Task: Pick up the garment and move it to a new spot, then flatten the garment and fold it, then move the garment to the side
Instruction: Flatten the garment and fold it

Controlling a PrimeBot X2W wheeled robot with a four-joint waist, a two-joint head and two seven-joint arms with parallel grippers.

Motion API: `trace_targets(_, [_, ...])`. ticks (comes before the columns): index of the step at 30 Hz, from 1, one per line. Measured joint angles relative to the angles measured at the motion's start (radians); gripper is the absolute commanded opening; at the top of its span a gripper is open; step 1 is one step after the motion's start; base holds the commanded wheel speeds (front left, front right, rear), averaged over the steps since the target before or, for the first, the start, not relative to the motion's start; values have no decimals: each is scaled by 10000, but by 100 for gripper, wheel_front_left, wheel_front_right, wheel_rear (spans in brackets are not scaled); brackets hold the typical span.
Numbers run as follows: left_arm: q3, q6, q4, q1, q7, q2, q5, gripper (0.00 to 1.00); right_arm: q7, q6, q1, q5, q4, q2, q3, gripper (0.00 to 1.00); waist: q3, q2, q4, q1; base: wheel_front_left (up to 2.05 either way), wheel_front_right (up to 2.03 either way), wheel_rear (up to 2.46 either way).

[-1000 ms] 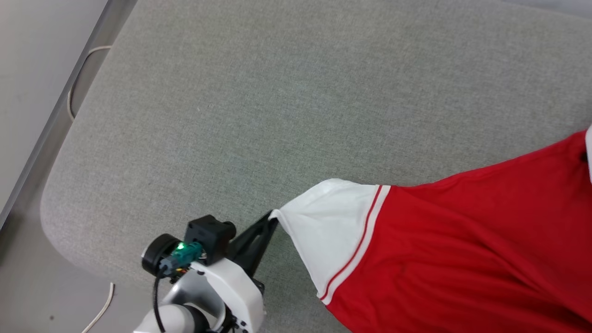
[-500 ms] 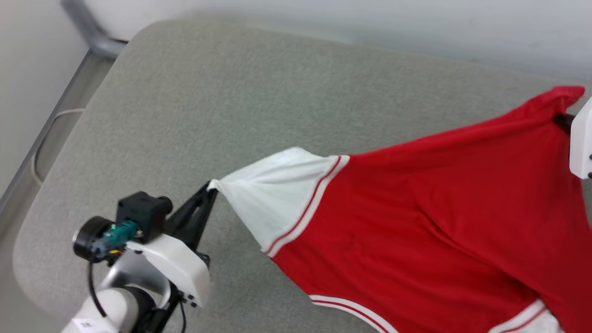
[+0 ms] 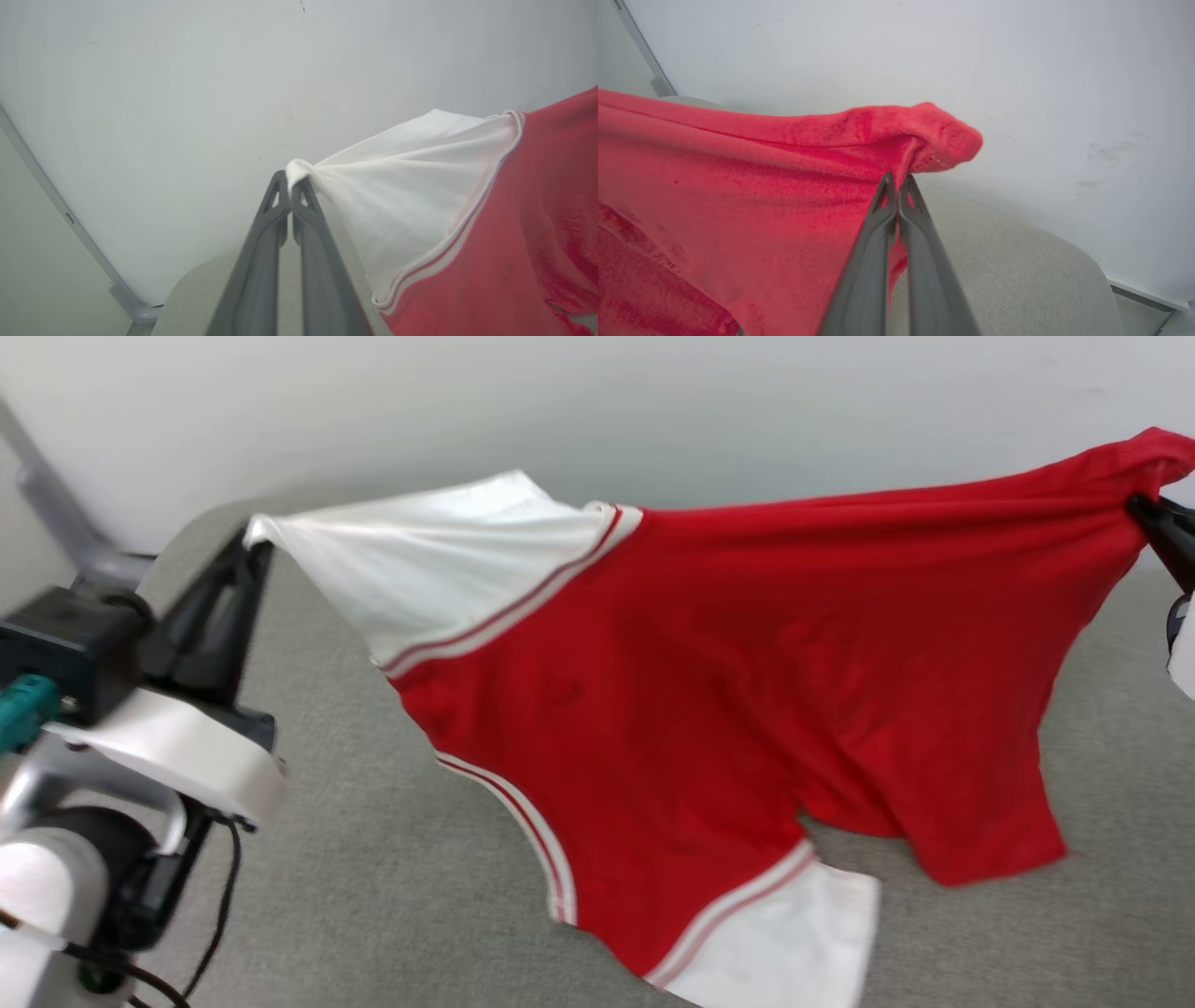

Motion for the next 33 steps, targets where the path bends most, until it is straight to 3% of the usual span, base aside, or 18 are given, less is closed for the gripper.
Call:
trace_targets(11, [1407,435,-1248,-774,-393,823,368,0,-543,6,1102,-194,-2466,587,-1814,0,-569,0,-1027,0,0,0,0])
trace_targets(19, [1992,428,-1664,-1649,-825,1131,487,0,-560,8,1017,-545,-3576,1081,-2755,0,-246,0,-1311,1,0,0,0])
trace_targets(25, [2107,77,-1289,-2720,-905,1484,443,0,-819,19,126,-830,-3582,1139,-2968,0,379,0,-1418,1,0,0,0])
trace_targets(33, [1603,-999,387,-5272,-980,1925,460,0,-1436,23,-1993,-1373,-2520,857,-2637,0,1745,0,-1499,3,0,0,0])
